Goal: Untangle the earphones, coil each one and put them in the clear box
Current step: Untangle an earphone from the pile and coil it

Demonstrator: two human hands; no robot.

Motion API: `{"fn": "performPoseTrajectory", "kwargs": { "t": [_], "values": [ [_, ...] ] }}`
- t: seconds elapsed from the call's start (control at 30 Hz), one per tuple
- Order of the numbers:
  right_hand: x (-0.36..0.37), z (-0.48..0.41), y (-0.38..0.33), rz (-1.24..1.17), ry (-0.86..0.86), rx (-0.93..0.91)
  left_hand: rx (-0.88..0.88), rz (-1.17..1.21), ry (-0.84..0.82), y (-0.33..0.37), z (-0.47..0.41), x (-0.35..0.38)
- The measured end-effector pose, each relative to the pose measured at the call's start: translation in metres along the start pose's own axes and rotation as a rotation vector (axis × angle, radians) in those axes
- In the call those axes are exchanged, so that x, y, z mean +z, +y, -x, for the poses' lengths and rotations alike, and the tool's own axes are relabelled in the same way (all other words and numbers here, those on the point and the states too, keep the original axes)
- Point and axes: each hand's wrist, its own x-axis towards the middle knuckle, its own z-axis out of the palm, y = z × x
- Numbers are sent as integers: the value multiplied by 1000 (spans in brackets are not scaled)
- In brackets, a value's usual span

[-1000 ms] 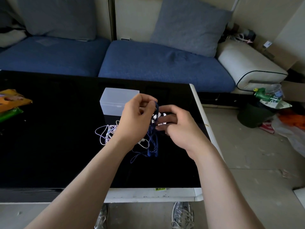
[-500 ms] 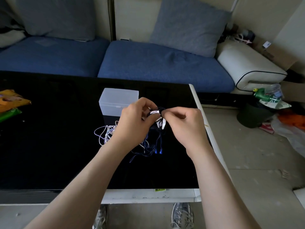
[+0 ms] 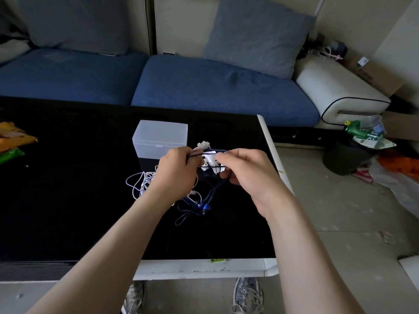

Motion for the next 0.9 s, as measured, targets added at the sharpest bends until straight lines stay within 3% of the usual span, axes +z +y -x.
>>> {"fn": "performPoseTrajectory", "kwargs": {
  "t": [0.2, 0.33, 0.6, 0.73, 0.9],
  "values": [
    [2, 1, 2, -141, 113, -71, 62, -107, 44, -5, 3, -2],
    [3, -1, 2, -213, 102, -35, 72, -143, 27, -4, 6, -3],
    [0, -3, 8, -44, 144, -91, 34, -284, -68, -6, 9, -3],
    [-3, 1, 11, 260, 194, -206, 57, -250, -30, -6, 8, 1],
    [0, -4, 21, 668, 32, -155, 19, -137, 15, -4, 7, 2]
  ]
}}
